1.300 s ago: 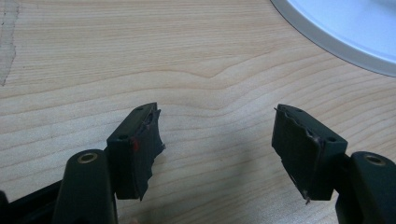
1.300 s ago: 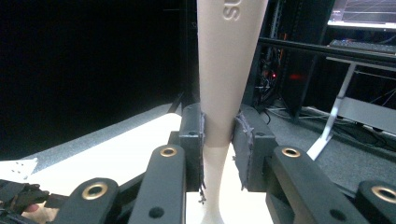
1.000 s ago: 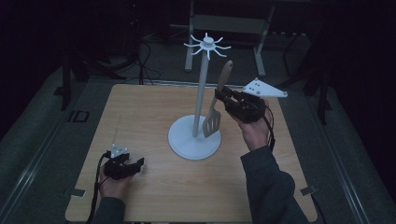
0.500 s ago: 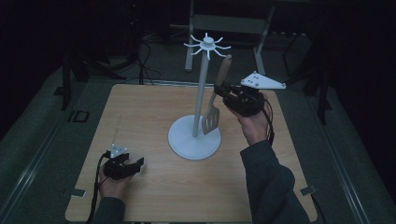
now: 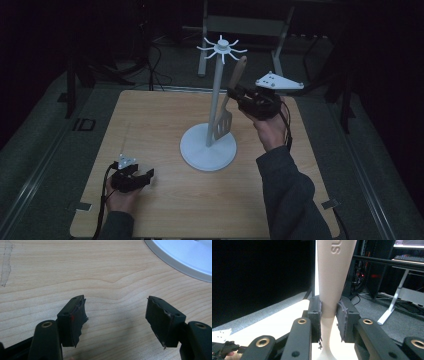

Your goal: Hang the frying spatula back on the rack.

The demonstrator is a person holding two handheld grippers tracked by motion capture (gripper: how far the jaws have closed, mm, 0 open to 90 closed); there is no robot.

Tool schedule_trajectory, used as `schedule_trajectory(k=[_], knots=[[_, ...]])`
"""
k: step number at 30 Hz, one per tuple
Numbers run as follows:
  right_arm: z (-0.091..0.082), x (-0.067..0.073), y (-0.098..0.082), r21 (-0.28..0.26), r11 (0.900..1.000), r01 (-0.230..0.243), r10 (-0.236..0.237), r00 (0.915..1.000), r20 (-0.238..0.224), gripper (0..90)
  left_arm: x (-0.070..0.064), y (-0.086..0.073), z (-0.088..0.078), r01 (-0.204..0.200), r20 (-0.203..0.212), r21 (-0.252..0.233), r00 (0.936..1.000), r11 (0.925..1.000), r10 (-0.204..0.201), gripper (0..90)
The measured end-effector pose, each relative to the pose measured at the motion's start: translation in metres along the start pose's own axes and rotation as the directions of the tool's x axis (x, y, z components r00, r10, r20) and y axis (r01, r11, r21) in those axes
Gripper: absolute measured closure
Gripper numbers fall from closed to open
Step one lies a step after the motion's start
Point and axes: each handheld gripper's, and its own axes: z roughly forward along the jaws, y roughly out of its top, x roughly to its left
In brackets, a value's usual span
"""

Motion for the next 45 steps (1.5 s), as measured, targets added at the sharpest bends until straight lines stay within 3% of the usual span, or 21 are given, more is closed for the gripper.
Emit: schedule_trajectory(k=[30, 45], knots=[[0.02, 0.004, 0.0, 0.041, 0.999, 0.009, -0.009, 0.9999, 0.005, 72.8, 0.0, 0.0, 0.0, -0.001, 0.001, 0.002, 1.0, 1.0, 0.001, 32.6], [0.011, -0.001, -0.008, 0.031, 1.0, -0.005, 0.004, 0.999, 0.045, 42.5, 0.0, 0.0, 0.0, -0.002, -0.002, 0.003, 1.0, 1.0, 0.002, 32.6]])
